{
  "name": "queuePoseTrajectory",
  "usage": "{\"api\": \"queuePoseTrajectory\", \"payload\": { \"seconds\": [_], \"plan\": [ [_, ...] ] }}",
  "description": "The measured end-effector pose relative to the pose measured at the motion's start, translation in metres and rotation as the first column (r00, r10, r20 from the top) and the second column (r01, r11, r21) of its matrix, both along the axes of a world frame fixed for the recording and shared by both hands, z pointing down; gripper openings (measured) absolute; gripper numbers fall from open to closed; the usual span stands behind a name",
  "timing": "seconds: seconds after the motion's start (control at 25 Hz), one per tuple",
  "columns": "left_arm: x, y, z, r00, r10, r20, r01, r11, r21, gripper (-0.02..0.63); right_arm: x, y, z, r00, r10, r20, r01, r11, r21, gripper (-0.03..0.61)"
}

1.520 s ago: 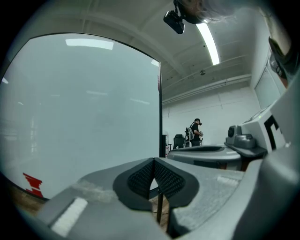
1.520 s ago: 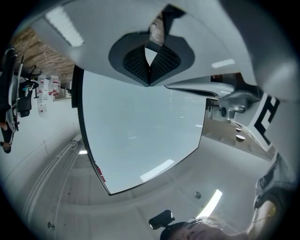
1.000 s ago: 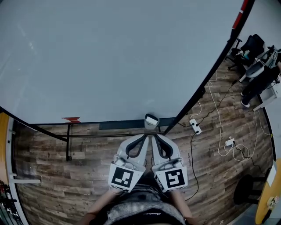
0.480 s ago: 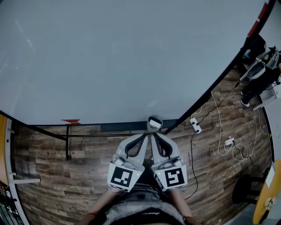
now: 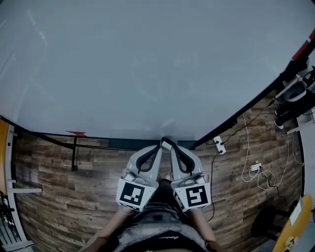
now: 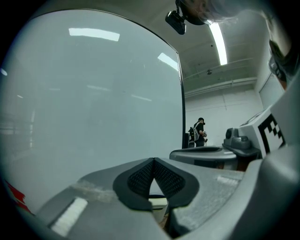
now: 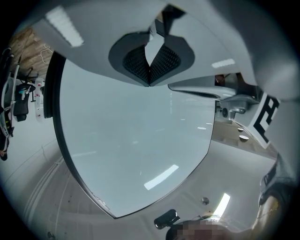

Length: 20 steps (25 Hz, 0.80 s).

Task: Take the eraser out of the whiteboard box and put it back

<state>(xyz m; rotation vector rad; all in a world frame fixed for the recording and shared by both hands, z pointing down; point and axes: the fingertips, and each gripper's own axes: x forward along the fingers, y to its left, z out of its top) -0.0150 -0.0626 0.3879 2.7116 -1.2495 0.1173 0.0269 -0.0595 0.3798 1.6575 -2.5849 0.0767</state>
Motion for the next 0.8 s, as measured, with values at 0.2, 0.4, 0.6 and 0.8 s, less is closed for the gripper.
{"api": "queuePoseTrajectory", "payload": {
  "seconds": [0.2, 0.4, 0.6, 0.8],
  "plan": [
    [0.014, -0.011, -0.011, 0.999, -0.051, 0.012, 0.05, 0.999, 0.017, 0.0, 0.011, -0.016, -0.011, 0.998, -0.069, 0.0, 0.069, 0.998, 0.014, 0.002],
    [0.023, -0.016, -0.016, 0.994, -0.11, 0.001, 0.11, 0.993, 0.03, 0.0, 0.019, -0.021, -0.012, 0.993, -0.115, 0.01, 0.115, 0.993, 0.017, 0.002],
    [0.029, -0.017, -0.014, 0.988, -0.155, 0.018, 0.154, 0.988, 0.025, 0.0, 0.029, -0.024, -0.01, 0.987, -0.158, 0.014, 0.157, 0.987, 0.017, 0.002],
    [0.033, -0.018, -0.01, 0.981, -0.193, 0.031, 0.192, 0.981, 0.031, 0.0, 0.029, -0.025, -0.004, 0.977, -0.213, 0.022, 0.213, 0.977, 0.014, 0.002]
  ]
}}
